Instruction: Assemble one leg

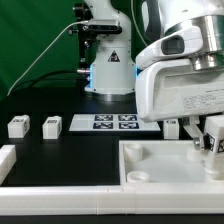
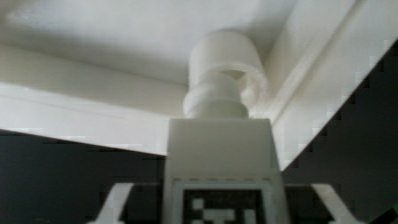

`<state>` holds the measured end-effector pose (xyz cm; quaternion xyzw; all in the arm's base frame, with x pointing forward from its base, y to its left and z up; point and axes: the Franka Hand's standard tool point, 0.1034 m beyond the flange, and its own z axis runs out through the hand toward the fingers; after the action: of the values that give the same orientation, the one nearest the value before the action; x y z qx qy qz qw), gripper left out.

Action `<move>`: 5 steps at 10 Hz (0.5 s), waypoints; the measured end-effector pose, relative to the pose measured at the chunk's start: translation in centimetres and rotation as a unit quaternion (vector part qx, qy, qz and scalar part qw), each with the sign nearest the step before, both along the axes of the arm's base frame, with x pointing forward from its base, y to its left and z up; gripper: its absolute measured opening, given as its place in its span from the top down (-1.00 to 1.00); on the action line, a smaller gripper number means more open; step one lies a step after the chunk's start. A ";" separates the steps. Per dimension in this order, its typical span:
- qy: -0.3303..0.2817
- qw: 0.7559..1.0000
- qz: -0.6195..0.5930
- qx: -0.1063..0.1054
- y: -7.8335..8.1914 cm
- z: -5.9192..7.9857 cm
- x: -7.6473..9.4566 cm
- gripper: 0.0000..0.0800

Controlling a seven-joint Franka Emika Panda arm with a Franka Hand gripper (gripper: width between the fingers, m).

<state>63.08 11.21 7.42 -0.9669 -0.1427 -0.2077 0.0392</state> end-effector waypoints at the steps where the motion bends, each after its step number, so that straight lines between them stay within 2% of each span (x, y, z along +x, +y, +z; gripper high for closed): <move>1: 0.001 1.000 0.002 0.000 0.3 -0.1 -0.1 0.27; 5: 0.001 1.000 -0.001 0.000 -0.1 -0.7 -0.3 0.27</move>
Offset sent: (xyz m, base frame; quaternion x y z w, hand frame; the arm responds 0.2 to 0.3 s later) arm 0.0030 0.0002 -0.0067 0.0257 0.0108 0.0537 0.9982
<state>62.82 11.14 6.68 -0.9673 -0.1415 -0.2070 0.0390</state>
